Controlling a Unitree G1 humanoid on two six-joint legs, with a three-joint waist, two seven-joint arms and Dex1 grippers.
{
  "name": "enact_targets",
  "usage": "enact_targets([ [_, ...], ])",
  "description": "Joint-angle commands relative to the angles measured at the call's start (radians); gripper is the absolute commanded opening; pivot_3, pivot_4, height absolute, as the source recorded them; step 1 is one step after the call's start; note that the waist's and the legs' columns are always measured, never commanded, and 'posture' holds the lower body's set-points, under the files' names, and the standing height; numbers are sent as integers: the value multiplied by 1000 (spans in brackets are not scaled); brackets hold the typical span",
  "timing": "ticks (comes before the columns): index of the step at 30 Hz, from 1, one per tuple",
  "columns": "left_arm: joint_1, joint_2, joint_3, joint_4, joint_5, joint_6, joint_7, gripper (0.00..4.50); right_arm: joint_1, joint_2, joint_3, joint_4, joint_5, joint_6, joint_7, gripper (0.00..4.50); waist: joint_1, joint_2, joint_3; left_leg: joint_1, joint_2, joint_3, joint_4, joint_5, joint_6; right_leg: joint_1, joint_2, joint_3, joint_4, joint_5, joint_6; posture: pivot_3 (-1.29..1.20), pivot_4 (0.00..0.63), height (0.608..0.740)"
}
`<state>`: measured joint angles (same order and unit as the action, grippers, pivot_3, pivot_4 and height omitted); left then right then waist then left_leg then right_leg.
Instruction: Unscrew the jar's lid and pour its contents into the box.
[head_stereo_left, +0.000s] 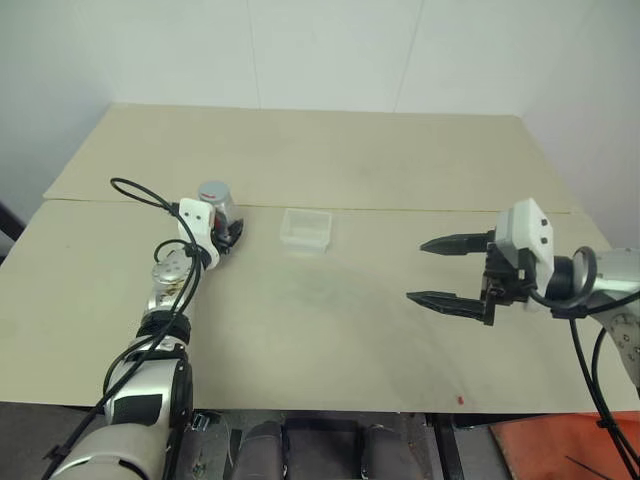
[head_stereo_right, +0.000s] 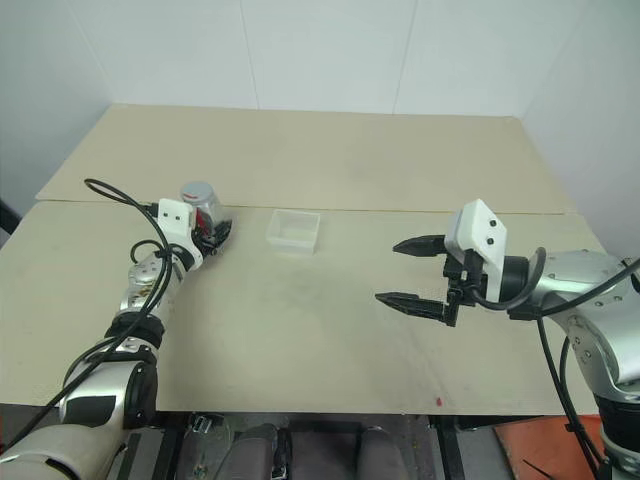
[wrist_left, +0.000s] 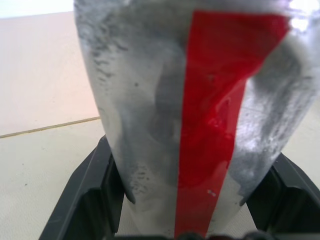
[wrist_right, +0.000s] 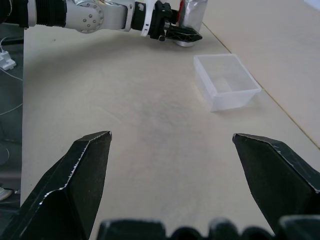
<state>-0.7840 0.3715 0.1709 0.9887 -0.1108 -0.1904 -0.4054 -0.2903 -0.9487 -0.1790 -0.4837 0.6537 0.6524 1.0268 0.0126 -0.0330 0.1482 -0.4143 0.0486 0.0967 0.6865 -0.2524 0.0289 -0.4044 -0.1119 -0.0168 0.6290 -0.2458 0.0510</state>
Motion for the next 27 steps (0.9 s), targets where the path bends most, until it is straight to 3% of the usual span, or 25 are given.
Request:
enact_targets([
  [1,-17,-1,-1,-10,6,-33,10,2806,3,-16,-49,-31,30,2,0,4500,0,0,0,0,0,0,0,0,0,0,0,0,0,0,0,0,150,740],
  [5,22,16,-25,-96,8,-26,-62,2806,-28,4,-28,-34,33,5,-29,4500,0,0,0,0,0,0,0,0,0,0,0,0,0,0,0,0,150,740],
  [12,158,168,-106,-492,-82,187,-463,2806,-194,98,81,5,24,39,-111,4500,-15,0,0,0,1,0,0,1,-1,-2,1,1,1,0,0,0,150,740],
  [19,214,290,-132,-788,-276,410,-796,2806,-442,321,209,96,17,114,-245,4500,-16,0,0,-1,2,0,0,1,-1,-2,1,1,2,0,0,0,150,740],
  [27,184,267,-154,-916,-385,549,-870,2806,-604,515,252,141,49,188,-335,4500,-11,1,0,-2,1,0,0,1,-1,-2,2,0,5,0,0,0,150,740],
])
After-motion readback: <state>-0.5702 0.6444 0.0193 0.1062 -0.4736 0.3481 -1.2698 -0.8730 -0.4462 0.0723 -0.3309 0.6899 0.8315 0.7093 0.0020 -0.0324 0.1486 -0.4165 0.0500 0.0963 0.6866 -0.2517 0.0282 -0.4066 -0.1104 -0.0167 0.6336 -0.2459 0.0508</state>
